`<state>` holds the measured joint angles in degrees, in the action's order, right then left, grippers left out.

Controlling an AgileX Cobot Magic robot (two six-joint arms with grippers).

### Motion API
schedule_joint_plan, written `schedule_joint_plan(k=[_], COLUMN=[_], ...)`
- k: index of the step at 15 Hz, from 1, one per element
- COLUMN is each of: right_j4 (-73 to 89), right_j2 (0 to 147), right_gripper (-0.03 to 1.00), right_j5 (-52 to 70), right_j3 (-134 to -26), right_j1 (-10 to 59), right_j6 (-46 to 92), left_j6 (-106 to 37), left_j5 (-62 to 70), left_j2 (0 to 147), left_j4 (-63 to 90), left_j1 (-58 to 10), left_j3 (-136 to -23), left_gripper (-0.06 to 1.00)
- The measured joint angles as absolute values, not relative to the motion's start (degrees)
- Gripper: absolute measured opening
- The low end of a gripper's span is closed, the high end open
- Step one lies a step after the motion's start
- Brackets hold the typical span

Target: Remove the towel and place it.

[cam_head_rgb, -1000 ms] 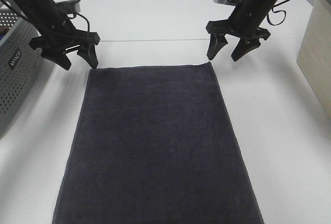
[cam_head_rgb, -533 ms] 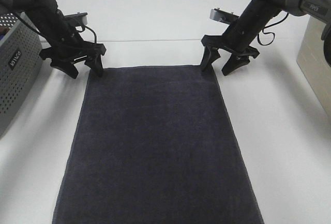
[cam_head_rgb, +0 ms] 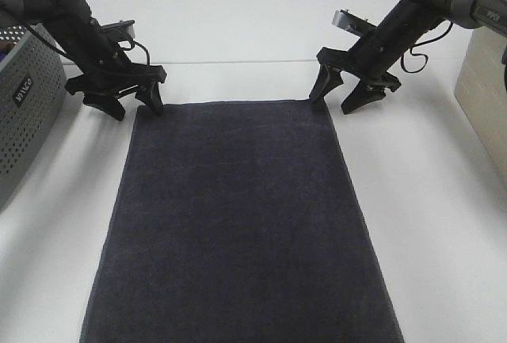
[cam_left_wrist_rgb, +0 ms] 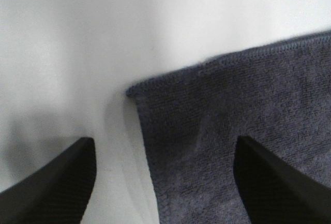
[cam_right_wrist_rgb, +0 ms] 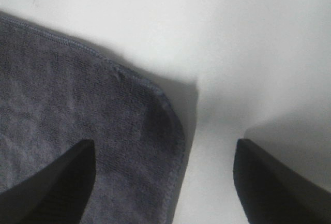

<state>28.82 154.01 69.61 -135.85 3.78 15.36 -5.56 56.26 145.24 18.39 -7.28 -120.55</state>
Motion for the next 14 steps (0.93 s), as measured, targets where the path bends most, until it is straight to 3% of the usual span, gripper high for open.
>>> schedule_joint_plan(k=[3, 7, 9, 12, 14], right_j4=[28.9, 26.5, 24.5, 22.3, 20.2], right_j2=[154.0, 154.1, 154.1, 154.1, 154.1], right_gripper=[0.72, 0.69, 0.62, 0.44, 0.22], right_j5=[69.6, 66.6, 65.8, 64.9, 64.3], right_j3=[-135.8, -135.8, -135.9, -135.9, -135.9], right_j1=[4.0, 10.0, 10.9, 11.0, 11.0], right_j6=[15.3, 15.3, 14.7, 13.5, 13.4], left_j6=[-5.5, -5.5, -5.5, -5.5, -5.5], left_j5=[56.5, 54.7, 54.2, 53.8, 53.6], left_j2=[145.5, 146.5, 146.6, 147.0, 147.2], left_j4=[22.6, 27.4, 27.4, 26.9, 26.2], left_j1=[-7.2, -10.3, -10.4, -10.4, -10.4], left_j3=[-120.6, -121.1, -121.1, -121.1, -121.1], left_gripper=[0.71, 0.7, 0.66, 0.47, 0.25])
